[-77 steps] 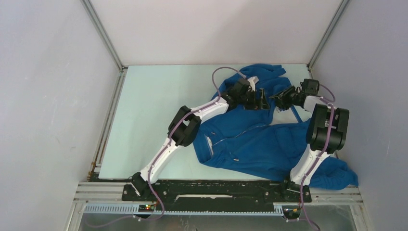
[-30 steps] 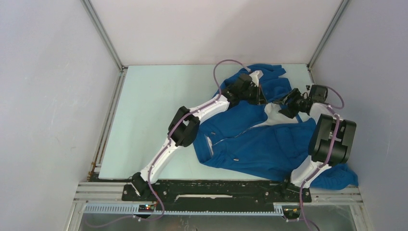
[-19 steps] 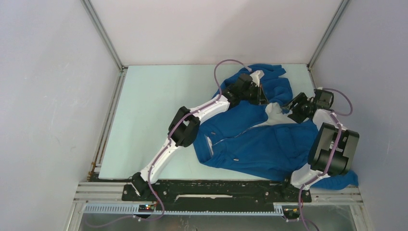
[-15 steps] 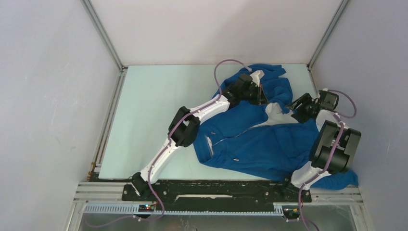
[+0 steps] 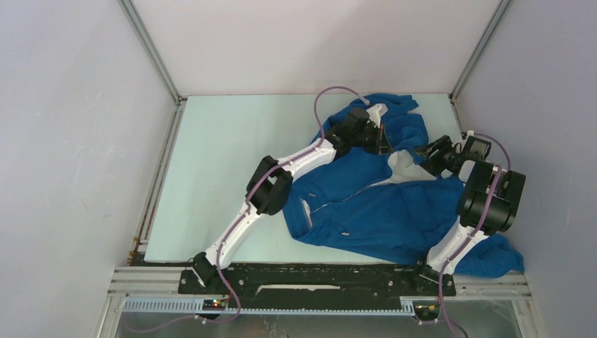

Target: Zip up the jacket

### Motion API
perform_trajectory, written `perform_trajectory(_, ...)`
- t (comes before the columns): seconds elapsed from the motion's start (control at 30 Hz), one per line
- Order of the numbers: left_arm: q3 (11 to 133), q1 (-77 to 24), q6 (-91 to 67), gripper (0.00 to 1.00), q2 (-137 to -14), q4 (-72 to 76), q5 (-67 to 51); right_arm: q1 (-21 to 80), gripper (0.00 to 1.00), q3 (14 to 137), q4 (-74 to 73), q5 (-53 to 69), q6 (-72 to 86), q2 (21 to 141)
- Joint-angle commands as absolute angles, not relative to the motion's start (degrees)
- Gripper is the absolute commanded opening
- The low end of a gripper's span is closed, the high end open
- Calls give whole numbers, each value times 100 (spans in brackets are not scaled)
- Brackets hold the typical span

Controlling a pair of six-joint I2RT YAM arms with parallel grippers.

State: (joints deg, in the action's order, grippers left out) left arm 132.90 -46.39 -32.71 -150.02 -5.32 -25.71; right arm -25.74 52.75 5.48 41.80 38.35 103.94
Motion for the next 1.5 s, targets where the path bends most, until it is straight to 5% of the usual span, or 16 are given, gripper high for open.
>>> perform_trajectory(0.0,13316,-4641,-2863,0,-14520,-670,-2578,-2567,56,5353,1272,4398,4105,10361)
perform_trajectory(0.23,13184,-4641,-2482,0,-14352,-1040,-2415,-2617,28,5393,1340,4491,4081,10253)
perform_trajectory(0.37,13133,-4636,-2427,0,-14210,-1303,-2354,-2583,0,6002,411,4660,3716,10349)
perform_trajectory(0.6,12007,-4698,-2708,0,-13562,-1300,-2443,-2268,0,7752,-2215,4416,2353,10786)
perform_trajectory(0.83,11968,-4881,-2694,6,-13551,-1707,-2552,-2114,0,9279,-3545,5399,1297,11833)
perform_trajectory(0.93,12210,-4878,-2544,19,-13478,-1898,-2639,-1928,0,10119,-4372,5765,642,12285)
perform_trajectory(1.1,12511,-4801,-1959,59,-13213,-2214,-2554,-1706,0,11352,-5893,6083,-591,12878)
perform_trajectory(1.47,12904,-4485,-2062,81,-13621,189,-1815,-1629,0,11536,-6516,6716,-1279,12990)
